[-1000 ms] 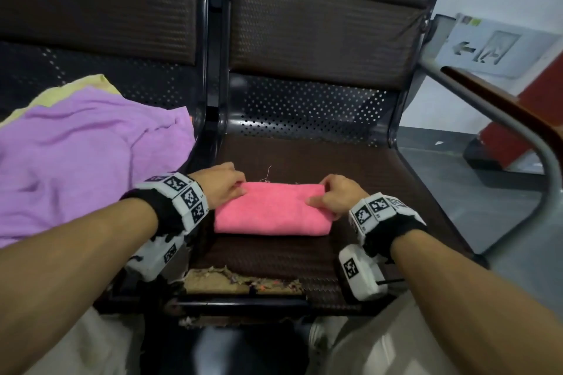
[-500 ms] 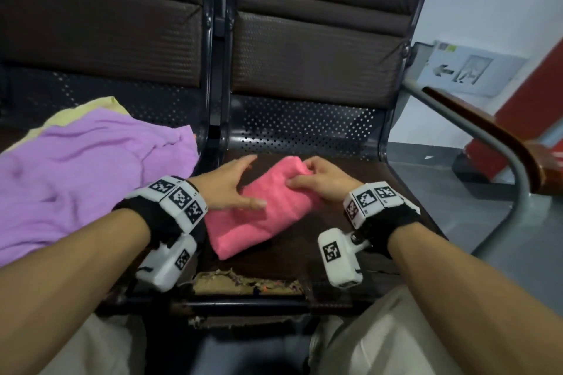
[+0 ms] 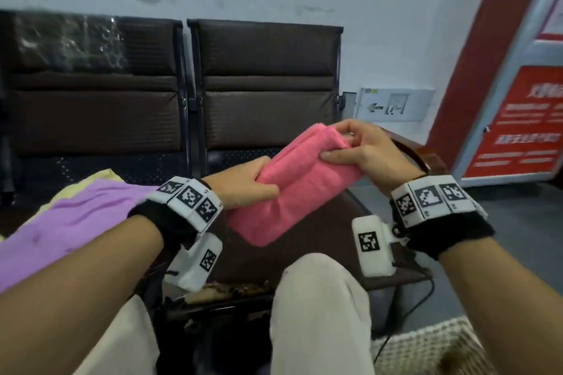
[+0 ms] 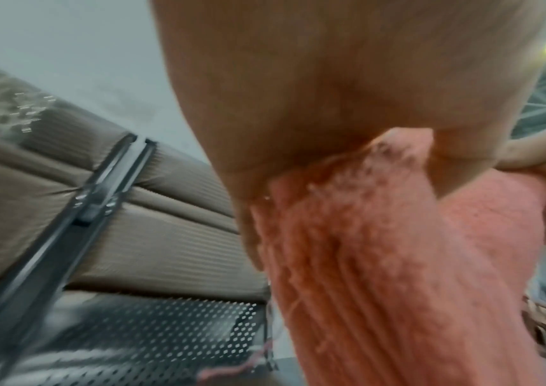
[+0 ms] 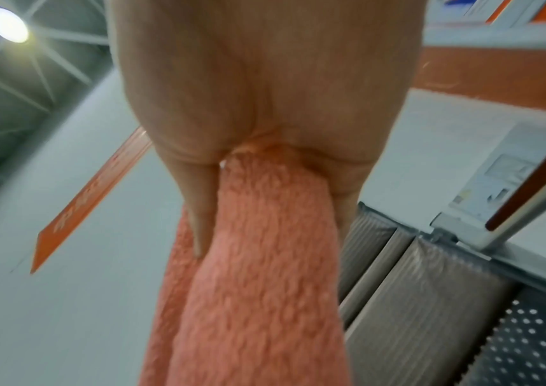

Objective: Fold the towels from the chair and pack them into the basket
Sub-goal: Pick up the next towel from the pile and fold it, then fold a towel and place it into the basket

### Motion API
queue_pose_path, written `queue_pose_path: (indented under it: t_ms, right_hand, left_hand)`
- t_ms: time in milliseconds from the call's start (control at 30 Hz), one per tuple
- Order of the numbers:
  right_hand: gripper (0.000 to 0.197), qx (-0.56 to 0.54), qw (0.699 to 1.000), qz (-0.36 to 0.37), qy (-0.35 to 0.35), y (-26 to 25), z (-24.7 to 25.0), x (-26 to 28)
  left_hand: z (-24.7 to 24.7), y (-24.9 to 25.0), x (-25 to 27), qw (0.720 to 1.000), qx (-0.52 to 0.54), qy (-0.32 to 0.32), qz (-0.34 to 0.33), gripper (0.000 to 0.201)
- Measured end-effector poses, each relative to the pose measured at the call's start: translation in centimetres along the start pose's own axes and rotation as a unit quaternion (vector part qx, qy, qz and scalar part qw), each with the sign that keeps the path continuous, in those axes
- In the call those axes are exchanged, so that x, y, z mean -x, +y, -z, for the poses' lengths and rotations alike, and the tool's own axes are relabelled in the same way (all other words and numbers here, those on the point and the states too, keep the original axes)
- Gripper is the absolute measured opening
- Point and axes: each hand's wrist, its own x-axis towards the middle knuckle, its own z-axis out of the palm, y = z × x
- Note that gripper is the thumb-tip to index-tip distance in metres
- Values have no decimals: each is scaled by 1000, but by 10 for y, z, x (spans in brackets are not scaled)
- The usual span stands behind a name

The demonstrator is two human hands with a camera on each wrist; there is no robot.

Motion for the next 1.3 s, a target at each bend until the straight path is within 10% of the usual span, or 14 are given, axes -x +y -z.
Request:
queue_pose_path:
  t_ms: [233, 400, 700, 867, 1033, 1300]
  right_hand:
    - [32, -53, 976, -64, 204, 62, 91, 109]
    - [34, -60, 945, -137, 291, 131, 143, 205]
    - [28, -14, 922, -282, 264, 238, 152, 346]
    - [32, 68, 914, -326, 232, 296, 139, 360]
    - [36, 126, 889, -403, 177, 356, 119, 352]
    - [36, 243, 824, -501, 104, 393, 107, 323]
  left_hand:
    - [-77, 95, -35, 975, -204, -55, -71, 11]
    - [-184, 130, -60, 955, -224, -163, -106, 23]
    - [-381, 98, -55, 916, -198, -332, -104, 33]
    - [-446, 55, -42, 887, -211, -405, -66, 12]
    - [-472, 26, -39, 847, -242, -473, -17, 33]
    - [-452, 16, -50, 904, -172, -389, 39, 34]
